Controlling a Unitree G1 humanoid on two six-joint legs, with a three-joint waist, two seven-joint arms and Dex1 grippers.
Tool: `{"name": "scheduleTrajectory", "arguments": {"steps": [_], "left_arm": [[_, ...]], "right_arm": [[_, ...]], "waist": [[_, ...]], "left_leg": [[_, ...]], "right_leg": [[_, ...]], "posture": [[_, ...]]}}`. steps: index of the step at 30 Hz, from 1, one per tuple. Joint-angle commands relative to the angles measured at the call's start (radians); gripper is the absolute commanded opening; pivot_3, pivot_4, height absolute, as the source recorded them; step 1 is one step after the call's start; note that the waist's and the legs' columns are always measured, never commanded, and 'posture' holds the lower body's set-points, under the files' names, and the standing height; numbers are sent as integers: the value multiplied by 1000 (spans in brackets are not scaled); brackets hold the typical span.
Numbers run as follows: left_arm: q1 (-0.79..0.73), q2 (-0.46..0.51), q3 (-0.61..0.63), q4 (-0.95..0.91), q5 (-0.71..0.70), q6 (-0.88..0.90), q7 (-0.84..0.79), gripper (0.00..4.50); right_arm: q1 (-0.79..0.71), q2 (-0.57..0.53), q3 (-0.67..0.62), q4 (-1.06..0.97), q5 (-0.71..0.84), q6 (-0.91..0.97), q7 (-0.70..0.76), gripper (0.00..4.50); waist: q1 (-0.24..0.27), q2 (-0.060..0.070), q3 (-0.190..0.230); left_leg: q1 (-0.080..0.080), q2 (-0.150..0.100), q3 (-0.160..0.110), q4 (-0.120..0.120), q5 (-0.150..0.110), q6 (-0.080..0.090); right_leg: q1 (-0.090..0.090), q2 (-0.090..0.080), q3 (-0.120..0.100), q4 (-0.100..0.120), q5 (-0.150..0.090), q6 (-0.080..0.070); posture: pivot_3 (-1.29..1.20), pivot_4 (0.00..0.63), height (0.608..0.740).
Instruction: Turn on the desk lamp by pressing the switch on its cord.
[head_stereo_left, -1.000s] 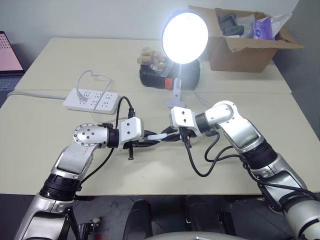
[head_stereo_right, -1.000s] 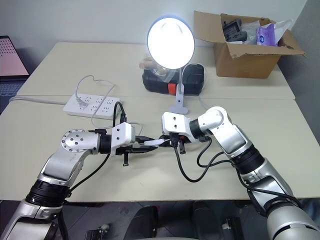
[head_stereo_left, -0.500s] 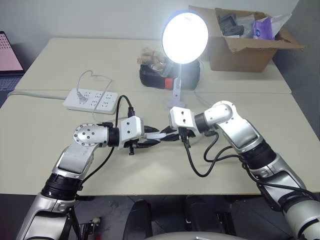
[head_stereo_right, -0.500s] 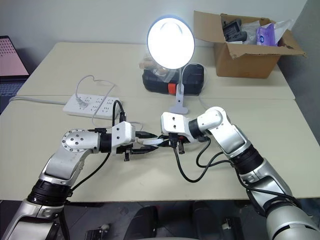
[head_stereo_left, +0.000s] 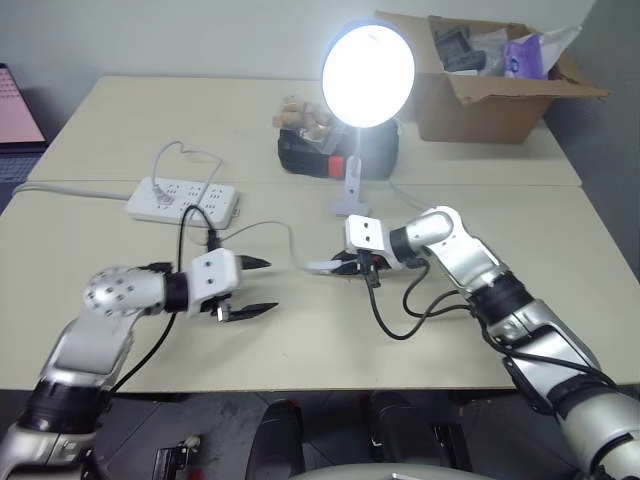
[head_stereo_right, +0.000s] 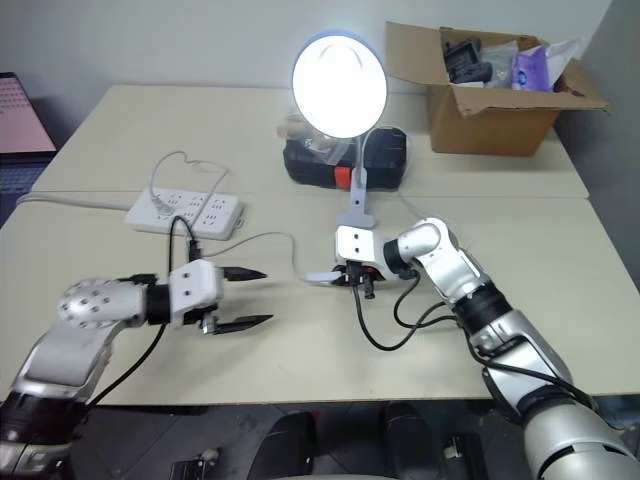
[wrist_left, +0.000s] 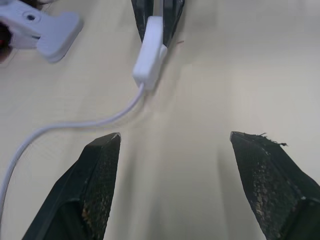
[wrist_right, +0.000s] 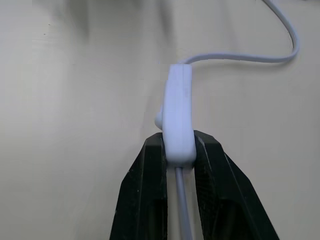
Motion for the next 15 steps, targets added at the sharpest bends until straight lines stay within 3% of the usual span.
{"name": "scheduleTrajectory", "arguments": {"steps": [1, 4, 6, 8, 12, 15], "left_arm": [[52, 11, 69, -71, -38, 28, 32, 3635], [66, 2, 79, -94, -59, 58, 47, 3635], [69, -1, 79, -103, -61, 64, 61, 3635], [68, -9, 85, -116, -72, 89, 79, 3635], [48, -22, 111, -150, -132, 194, 119, 3635], [41, -12, 114, -165, -97, 229, 173, 3635]], "right_arm": [[-54, 11, -29, 107, -29, -95, -21, 382], [-67, 10, -36, 160, -34, -130, -14, 382], [-66, 5, -50, 156, -21, -132, -3, 1084], [-59, -8, -64, 127, -8, -124, 12, 1463], [-9, -78, -101, -44, 33, -58, 67, 2329], [55, -154, -149, -235, 77, 24, 100, 2982]], "waist": [[3, 0, 0], [6, 0, 0], [6, 0, 0], [5, 0, 0], [5, 0, 0], [5, 1, 0]], "left_leg": [[0, 0, 0, 0, 0, 0], [0, 0, -1, 0, 0, 0], [0, 0, -1, 1, 0, 0], [0, 0, -1, 1, 0, 0], [0, 0, -1, 1, 0, 0], [0, 0, -1, 0, 0, 0]], "right_leg": [[0, 0, 0, 0, 0, 0], [0, 0, 0, 0, 0, 0], [1, 0, 0, 1, 1, 1], [1, 0, 0, 1, 1, 1], [1, 0, 0, 0, 1, 1], [0, 0, -1, 0, 0, 0]], "posture": [[0, 150, 740], [0, 150, 740], [0, 150, 740], [0, 150, 740], [0, 150, 740], [0, 150, 740]]}}
